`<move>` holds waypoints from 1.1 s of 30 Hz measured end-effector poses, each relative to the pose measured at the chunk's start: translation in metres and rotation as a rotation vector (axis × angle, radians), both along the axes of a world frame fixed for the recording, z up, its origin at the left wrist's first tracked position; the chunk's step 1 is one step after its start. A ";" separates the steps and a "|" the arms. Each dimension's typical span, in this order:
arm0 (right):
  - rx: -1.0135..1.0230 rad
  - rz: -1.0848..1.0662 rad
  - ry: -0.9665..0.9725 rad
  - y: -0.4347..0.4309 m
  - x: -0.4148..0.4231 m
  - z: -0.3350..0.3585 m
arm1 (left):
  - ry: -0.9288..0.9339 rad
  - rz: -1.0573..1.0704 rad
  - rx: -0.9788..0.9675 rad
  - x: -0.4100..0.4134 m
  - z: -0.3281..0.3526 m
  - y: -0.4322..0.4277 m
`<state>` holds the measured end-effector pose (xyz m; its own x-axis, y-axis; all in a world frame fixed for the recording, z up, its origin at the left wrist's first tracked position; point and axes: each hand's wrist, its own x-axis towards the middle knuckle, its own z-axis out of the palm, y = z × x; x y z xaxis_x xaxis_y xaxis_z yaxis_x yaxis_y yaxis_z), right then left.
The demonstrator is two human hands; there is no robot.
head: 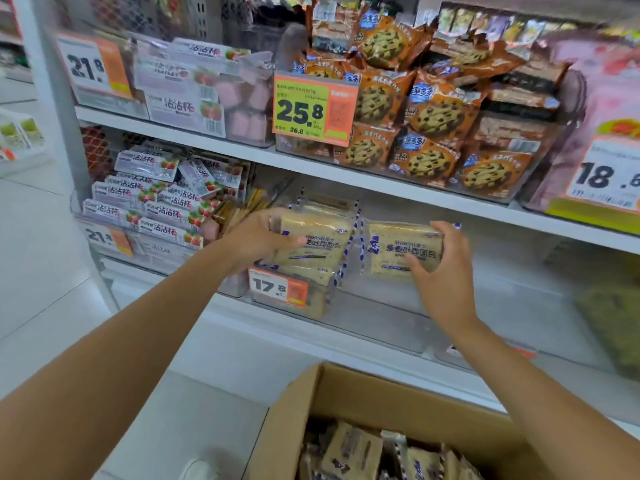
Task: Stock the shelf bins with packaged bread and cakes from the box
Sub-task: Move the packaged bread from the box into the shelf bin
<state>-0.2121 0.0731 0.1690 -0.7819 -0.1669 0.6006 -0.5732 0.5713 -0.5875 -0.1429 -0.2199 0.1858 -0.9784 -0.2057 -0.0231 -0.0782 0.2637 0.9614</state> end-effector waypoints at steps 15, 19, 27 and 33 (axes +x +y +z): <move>-0.093 -0.028 -0.023 -0.012 -0.015 -0.030 | -0.107 -0.137 -0.082 -0.001 0.007 -0.015; -0.140 -0.021 -0.060 -0.013 -0.015 -0.029 | -0.075 -0.071 -0.119 -0.008 0.016 -0.009; -0.121 -0.014 -0.067 -0.016 -0.021 -0.034 | -0.162 -0.099 -0.417 -0.012 0.001 -0.002; -0.118 0.031 -0.094 -0.015 -0.021 -0.036 | 0.082 -0.098 -0.829 0.000 0.019 -0.002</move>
<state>-0.2332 0.0580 0.1333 -0.8310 -0.1239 0.5422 -0.5288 0.4781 -0.7012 -0.1427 -0.2219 0.2043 -0.9847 -0.0383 0.1701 0.0439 0.8897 0.4543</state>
